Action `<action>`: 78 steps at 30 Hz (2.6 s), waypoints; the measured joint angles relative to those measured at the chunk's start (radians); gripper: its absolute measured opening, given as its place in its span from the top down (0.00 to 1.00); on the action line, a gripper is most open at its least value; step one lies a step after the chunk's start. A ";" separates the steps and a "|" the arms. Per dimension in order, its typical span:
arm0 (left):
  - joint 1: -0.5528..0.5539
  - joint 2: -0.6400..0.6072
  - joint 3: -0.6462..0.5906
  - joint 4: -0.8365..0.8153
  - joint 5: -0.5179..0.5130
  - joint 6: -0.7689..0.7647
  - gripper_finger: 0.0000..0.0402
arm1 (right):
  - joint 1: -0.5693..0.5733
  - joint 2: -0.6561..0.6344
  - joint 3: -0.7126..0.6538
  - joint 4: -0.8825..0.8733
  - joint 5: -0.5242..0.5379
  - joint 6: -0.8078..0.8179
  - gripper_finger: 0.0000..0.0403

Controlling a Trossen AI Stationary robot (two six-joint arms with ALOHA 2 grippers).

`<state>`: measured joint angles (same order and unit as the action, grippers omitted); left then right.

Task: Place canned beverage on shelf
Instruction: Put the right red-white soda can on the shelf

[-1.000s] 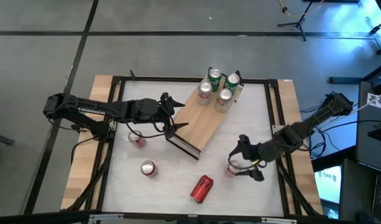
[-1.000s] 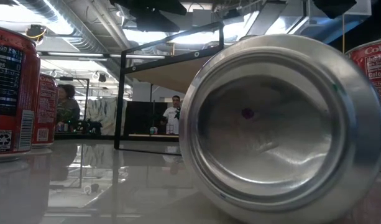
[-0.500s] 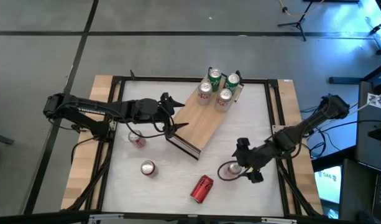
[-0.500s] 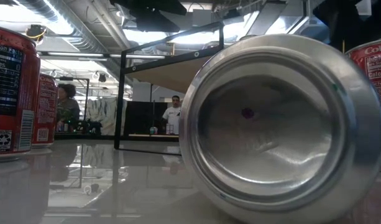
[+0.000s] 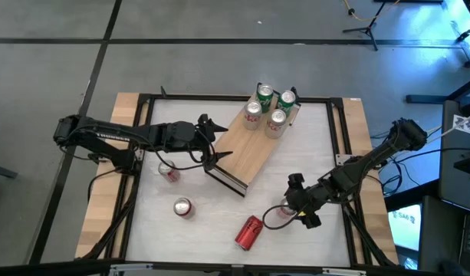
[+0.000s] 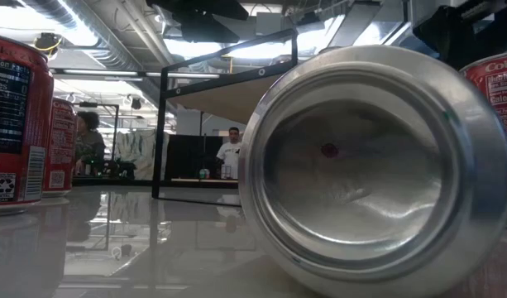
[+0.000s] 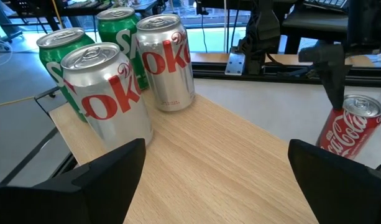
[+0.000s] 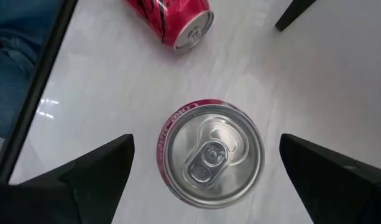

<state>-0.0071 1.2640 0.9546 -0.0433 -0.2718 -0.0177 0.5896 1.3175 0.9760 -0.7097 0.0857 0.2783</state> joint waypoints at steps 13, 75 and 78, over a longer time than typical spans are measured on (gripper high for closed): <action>0.000 0.000 0.000 -0.001 0.000 0.000 0.04 | 0.000 0.087 0.000 0.001 0.000 0.000 0.01; -0.062 0.000 -0.001 -0.002 0.000 0.002 0.04 | -0.059 0.094 0.095 -0.387 0.227 1.294 0.27; -0.062 0.000 -0.001 -0.002 0.000 0.003 0.04 | -0.092 0.094 0.145 -0.507 0.228 1.311 0.27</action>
<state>-0.0689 1.2644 0.9535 -0.0452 -0.2718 -0.0151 0.4975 1.4120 1.1207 -1.2170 0.3136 1.5895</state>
